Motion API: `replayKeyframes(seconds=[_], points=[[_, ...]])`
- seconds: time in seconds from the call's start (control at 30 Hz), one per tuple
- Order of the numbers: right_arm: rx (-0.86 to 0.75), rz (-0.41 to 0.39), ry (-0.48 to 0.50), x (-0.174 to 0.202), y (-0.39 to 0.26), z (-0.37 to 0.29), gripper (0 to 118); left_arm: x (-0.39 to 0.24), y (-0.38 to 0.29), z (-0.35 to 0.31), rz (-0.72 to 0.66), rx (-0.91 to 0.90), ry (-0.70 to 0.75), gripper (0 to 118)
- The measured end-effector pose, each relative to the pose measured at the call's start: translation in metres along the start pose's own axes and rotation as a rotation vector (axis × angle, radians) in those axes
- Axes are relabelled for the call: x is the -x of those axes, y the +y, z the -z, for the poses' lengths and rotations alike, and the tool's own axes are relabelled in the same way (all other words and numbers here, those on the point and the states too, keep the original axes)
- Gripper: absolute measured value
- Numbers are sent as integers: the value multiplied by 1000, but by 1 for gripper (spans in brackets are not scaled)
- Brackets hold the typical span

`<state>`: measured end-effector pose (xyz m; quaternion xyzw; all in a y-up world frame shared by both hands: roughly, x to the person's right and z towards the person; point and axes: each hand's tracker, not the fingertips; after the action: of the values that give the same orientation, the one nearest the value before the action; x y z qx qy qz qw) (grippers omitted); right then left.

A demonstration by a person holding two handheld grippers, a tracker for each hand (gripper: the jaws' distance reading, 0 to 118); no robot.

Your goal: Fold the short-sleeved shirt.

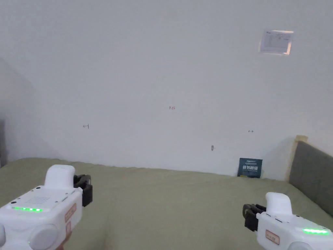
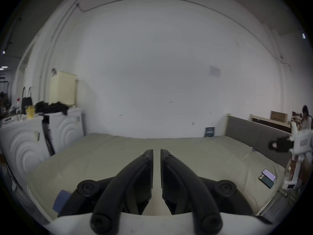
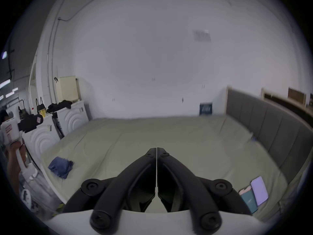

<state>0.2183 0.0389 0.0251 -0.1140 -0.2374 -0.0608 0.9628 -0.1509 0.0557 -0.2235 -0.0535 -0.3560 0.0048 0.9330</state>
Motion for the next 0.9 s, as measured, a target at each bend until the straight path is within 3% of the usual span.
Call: replayKeyframes(seconds=[0.13, 0.3, 0.37, 0.9], points=[[-84, -109, -108, 6, 10, -37, 2, -51, 2, -15, 78, -9, 7, 8], [-75, -29, -36, 21, -2, -53, 2, -77, 1, -38, 72, -92, -23, 8], [-89, -45, -25, 30, -4, -53, 3, -85, 1, -39, 133, -85, 8, 8], [-104, -91, -26, 46, 8, -49, 5, -77, -4, -44, 90, -64, -5, 9]])
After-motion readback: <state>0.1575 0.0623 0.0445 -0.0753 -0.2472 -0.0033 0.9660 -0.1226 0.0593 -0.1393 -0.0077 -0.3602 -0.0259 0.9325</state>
